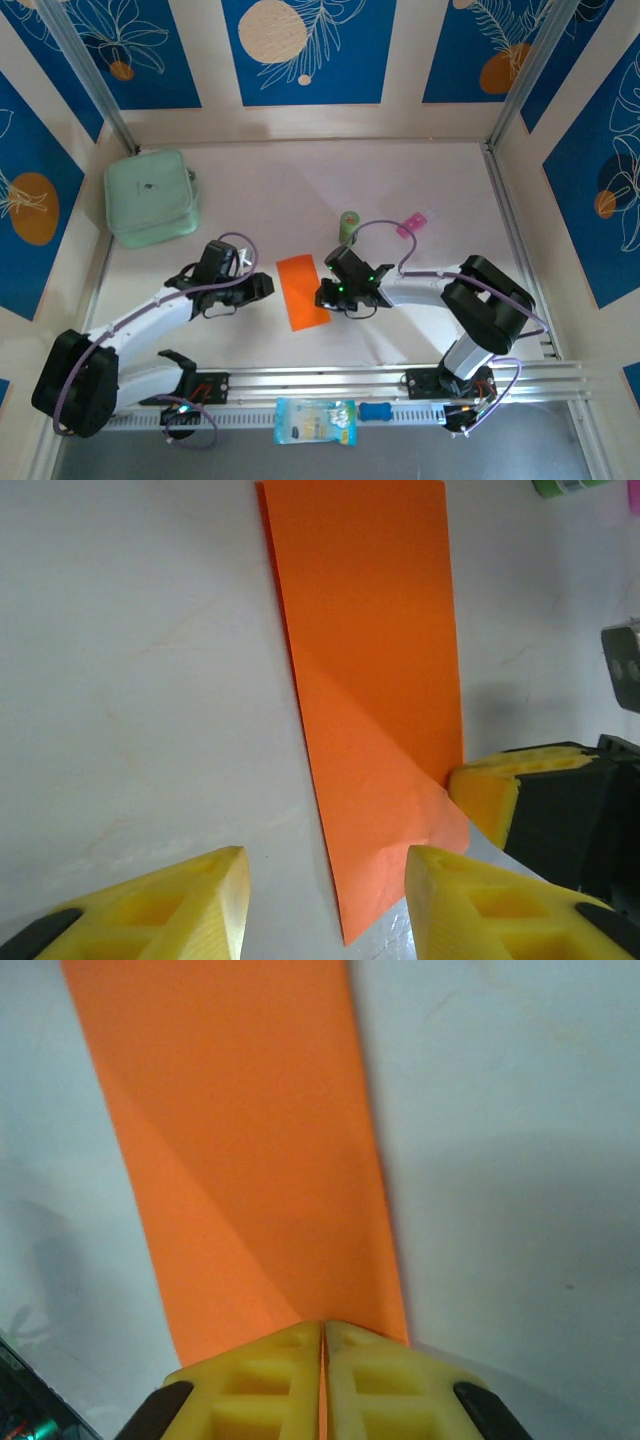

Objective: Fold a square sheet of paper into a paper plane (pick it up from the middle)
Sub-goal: Third fold the triangle at the center of the table.

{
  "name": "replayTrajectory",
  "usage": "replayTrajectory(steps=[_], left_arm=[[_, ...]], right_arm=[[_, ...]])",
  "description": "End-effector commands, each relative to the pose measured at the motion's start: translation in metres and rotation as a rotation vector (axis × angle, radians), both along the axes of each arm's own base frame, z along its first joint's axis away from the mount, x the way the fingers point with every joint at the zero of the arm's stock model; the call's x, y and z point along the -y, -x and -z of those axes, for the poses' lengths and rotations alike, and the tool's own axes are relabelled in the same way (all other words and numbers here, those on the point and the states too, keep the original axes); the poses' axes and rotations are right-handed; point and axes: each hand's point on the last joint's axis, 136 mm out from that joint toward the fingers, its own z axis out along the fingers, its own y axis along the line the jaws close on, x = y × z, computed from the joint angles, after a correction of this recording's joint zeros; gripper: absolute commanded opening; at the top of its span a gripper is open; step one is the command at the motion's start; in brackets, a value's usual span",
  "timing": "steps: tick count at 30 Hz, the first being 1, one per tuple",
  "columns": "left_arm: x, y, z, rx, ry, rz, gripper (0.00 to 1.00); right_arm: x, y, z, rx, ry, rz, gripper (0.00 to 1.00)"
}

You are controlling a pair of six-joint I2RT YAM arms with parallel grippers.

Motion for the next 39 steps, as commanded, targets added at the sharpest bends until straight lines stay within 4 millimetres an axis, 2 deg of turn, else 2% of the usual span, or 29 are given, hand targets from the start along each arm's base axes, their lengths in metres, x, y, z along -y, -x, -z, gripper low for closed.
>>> replayTrajectory(steps=[1, 7, 20, 25, 31, 39], left_arm=[[0.019, -0.004, -0.013, 0.019, 0.073, 0.056, 0.46], [0.033, -0.004, -0.006, -0.011, 0.100, 0.090, 0.46], [0.059, -0.002, 0.014, -0.070, 0.116, 0.129, 0.41], [0.064, 0.002, 0.023, -0.097, 0.100, 0.135, 0.40], [0.060, 0.006, 0.036, -0.137, 0.063, 0.118, 0.40], [0.065, 0.008, 0.040, -0.154, 0.072, 0.124, 0.38]], right_arm=[[0.005, 0.003, 0.003, -0.056, -0.062, 0.082, 0.10], [0.016, 0.009, 0.011, -0.131, -0.101, 0.163, 0.10], [0.020, 0.013, 0.014, -0.154, -0.094, 0.181, 0.09], [0.021, 0.013, 0.017, -0.161, -0.086, 0.181, 0.09], [0.020, 0.013, 0.016, -0.160, -0.084, 0.178, 0.09], [0.020, 0.013, 0.017, -0.160, -0.081, 0.177, 0.09]])
